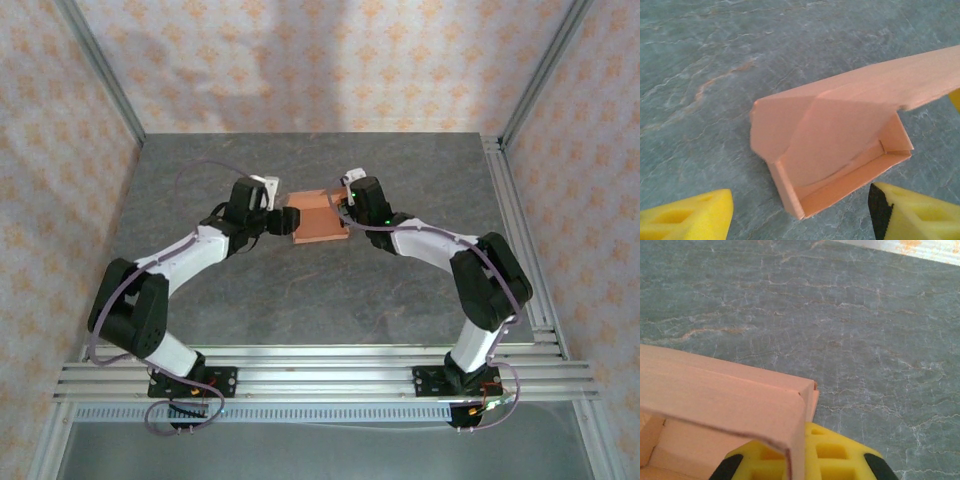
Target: Fold the paper box
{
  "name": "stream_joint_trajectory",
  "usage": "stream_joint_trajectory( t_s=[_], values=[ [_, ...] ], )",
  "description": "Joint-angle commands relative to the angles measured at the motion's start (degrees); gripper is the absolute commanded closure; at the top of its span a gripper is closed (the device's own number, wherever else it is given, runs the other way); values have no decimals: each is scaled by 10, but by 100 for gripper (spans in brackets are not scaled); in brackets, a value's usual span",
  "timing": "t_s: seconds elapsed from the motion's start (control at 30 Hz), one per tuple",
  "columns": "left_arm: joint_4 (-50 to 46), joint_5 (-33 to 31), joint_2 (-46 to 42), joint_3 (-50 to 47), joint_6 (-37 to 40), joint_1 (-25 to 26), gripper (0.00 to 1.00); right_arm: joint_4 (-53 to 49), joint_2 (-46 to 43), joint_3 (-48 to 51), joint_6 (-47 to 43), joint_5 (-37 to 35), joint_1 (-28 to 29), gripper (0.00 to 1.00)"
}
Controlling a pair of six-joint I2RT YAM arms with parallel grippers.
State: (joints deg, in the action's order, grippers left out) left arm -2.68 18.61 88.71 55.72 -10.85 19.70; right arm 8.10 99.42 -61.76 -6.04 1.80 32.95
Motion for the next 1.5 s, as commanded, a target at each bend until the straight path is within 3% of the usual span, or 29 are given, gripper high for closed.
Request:
stream_joint_trajectory(
  t_s=[0.0,0.23,0.47,0.67,1.0,1.47],
  values=[
    [-38,21,19,46,52,-5,30,-23,8,-19,7,4,-2,100],
    [-68,-10,68,108,41,-12,36,-27,8,-20,9,5,-2,100],
    [-84,10,99,137,18,-12,47,-27,7,-20,11,5,-2,100],
    [-82,11,111,139,-1,-12,48,-39,12,-36,14,7,-3,100],
    [-46,35,130,147,-95,-9,68,-61,23,-62,17,16,-3,100],
    [-51,33,144,149,-90,-6,70,-6,30,-16,8,10,2,100]
  ],
)
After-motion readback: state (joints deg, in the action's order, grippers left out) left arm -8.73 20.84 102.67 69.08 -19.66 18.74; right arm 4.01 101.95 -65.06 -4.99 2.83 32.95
